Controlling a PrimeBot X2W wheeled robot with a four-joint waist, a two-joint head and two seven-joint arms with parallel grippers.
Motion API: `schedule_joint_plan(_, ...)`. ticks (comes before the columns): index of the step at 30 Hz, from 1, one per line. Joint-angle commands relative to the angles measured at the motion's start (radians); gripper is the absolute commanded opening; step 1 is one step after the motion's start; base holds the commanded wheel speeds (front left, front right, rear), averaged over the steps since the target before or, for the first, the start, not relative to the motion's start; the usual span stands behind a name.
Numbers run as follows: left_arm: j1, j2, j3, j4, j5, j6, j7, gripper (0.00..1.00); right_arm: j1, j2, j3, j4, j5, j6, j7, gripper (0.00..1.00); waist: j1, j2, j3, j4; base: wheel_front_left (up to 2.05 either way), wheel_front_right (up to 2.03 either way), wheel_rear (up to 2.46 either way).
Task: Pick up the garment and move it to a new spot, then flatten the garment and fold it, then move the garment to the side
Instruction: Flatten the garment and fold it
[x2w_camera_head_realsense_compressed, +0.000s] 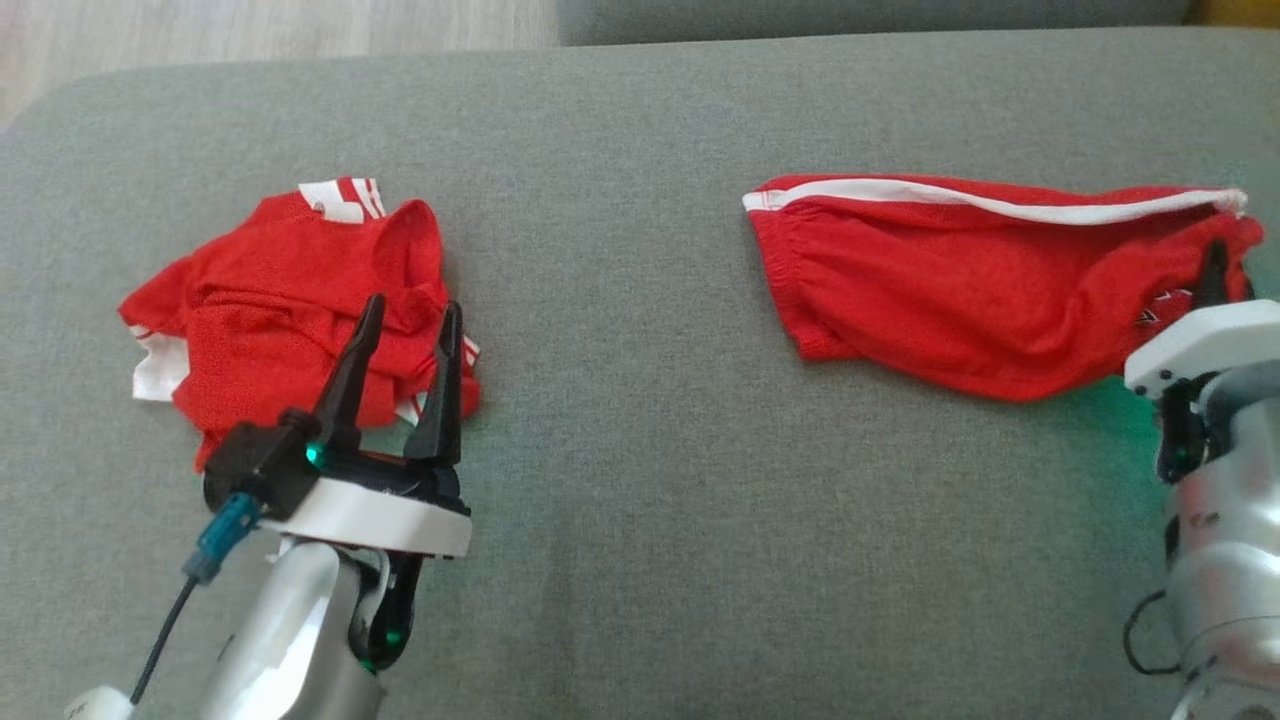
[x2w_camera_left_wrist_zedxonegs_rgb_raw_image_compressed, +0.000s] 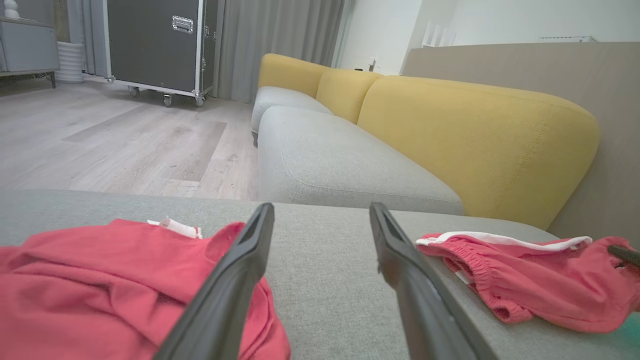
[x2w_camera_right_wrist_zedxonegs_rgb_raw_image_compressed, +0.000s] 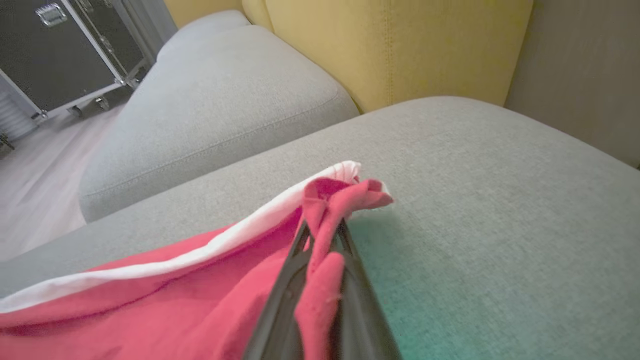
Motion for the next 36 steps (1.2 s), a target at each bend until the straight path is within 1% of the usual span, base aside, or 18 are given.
schedule_joint_plan(1, -0.01, 0.026, 0.033, -0.027, 0.01, 0.002, -0.01, 1.0, -0.011, 0.006, 0.03, -0.039, 0.008, -0.001, -0.018, 0.0, 0.0, -0.0001, -0.006, 0.004, 0.0, 0.0, 0.0)
schedule_joint_plan(5, -0.002, 0.029, 0.037, -0.021, 0.011, 0.002, -0.01, 1.0, -0.009, 0.027, 0.078, -0.071, 0.048, -0.001, -0.027, 0.0, 0.0, -0.0001, -0.025, 0.007, 0.0, 0.0, 0.0)
schedule_joint_plan(10, 0.011, 0.029, 0.041, -0.014, 0.014, 0.002, -0.01, 1.0, -0.001, 0.052, 0.175, -0.114, 0.13, -0.001, -0.037, 0.0, 0.0, -0.0001, -0.052, 0.011, 0.0, 0.0, 0.0)
schedule_joint_plan(14, 0.019, 0.029, 0.042, -0.012, 0.017, 0.002, -0.01, 1.0, 0.008, 0.071, 0.295, -0.159, 0.22, -0.001, -0.038, 0.0, 0.0, -0.0001, -0.067, 0.017, 0.0, 0.0, 0.0)
schedule_joint_plan(15, 0.019, 0.029, 0.042, -0.012, 0.017, 0.002, -0.01, 1.0, 0.008, 0.071, 0.295, -0.159, 0.22, -0.001, -0.038, 0.0, 0.0, -0.0001, -0.067, 0.017, 0.0, 0.0, 0.0)
schedule_joint_plan(16, 0.021, 0.029, 0.041, -0.011, 0.017, 0.002, -0.01, 1.0, 0.018, 0.077, 0.358, -0.183, 0.264, -0.001, -0.036, 0.0, 0.0, -0.0001, -0.074, 0.023, 0.0, 0.0, 0.0)
schedule_joint_plan(17, 0.021, 0.029, 0.041, -0.011, 0.017, 0.002, -0.01, 1.0, 0.018, 0.077, 0.358, -0.183, 0.264, -0.001, -0.036, 0.0, 0.0, -0.0001, -0.074, 0.023, 0.0, 0.0, 0.0)
schedule_joint_plan(23, 0.029, 0.028, 0.042, -0.008, 0.017, 0.002, -0.01, 1.0, 0.036, 0.084, 0.533, -0.229, 0.367, -0.001, -0.021, 0.0, 0.0, -0.0001, -0.085, 0.049, 0.0, 0.0, 0.0)
schedule_joint_plan(28, 0.035, 0.025, 0.038, -0.003, 0.017, 0.002, -0.01, 1.0, 0.04, 0.086, 0.656, -0.226, 0.408, -0.001, -0.019, 0.0, 0.0, -0.0001, -0.09, 0.076, 0.0, 0.0, 0.0)
schedule_joint_plan(36, 0.036, 0.026, 0.032, 0.005, 0.014, 0.002, -0.01, 1.0, 0.052, 0.087, 0.824, -0.149, 0.46, -0.001, -0.022, 0.0, 0.0, -0.0001, -0.092, 0.112, 0.0, 0.0, 0.0)
